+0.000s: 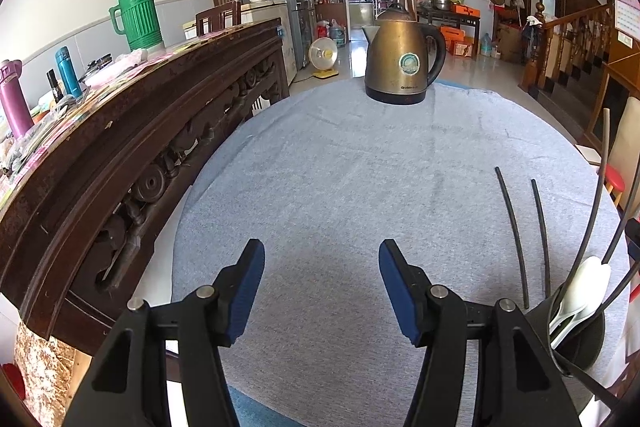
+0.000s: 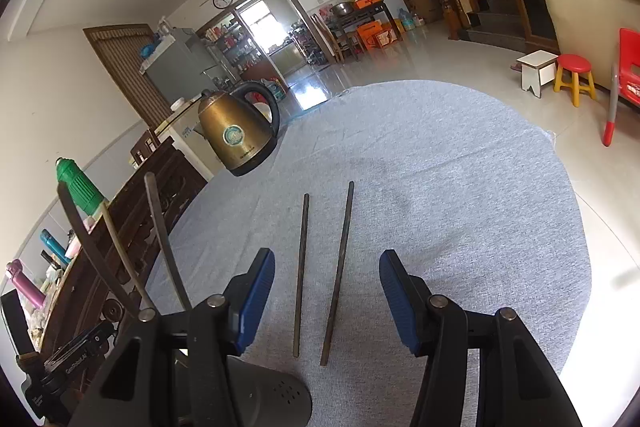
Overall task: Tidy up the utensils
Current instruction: 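Withdraw both tools from the cup toward the last pair of chopsticks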
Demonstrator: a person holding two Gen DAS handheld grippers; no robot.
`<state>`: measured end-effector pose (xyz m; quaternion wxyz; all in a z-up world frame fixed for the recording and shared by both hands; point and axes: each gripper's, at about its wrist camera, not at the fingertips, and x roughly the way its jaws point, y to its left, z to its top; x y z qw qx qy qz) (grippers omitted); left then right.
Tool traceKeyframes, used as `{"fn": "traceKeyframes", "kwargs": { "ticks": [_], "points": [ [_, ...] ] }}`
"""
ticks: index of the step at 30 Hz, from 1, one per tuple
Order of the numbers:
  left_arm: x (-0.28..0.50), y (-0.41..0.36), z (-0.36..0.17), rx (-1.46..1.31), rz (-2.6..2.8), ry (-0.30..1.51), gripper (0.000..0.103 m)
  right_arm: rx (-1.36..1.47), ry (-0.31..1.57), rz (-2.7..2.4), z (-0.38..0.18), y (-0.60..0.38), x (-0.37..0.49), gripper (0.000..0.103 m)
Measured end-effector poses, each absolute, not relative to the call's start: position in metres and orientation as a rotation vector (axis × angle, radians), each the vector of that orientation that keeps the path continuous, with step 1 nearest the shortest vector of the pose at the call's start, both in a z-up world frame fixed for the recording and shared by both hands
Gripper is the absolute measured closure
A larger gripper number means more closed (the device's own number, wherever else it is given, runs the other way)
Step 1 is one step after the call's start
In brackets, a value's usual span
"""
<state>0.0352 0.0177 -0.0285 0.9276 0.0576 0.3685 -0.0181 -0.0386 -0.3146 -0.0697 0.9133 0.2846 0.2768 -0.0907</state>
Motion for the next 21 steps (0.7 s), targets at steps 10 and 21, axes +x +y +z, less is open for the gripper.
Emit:
{"fn": "traceKeyframes", "kwargs": {
  "ticks": [10,21],
  "points": [
    [0.042,0.023,-0.044,0.111,-0.034,0.788,0.043,0.582,0.603,-0.191,-0.079,-0.311,-0.029,0.045],
    [0.050,0.027,-0.060,0.109,-0.025,0.824,0.043,0.578,0.635,-0.191,-0.088,-0.308,-0.017,0.045]
  ]
}}
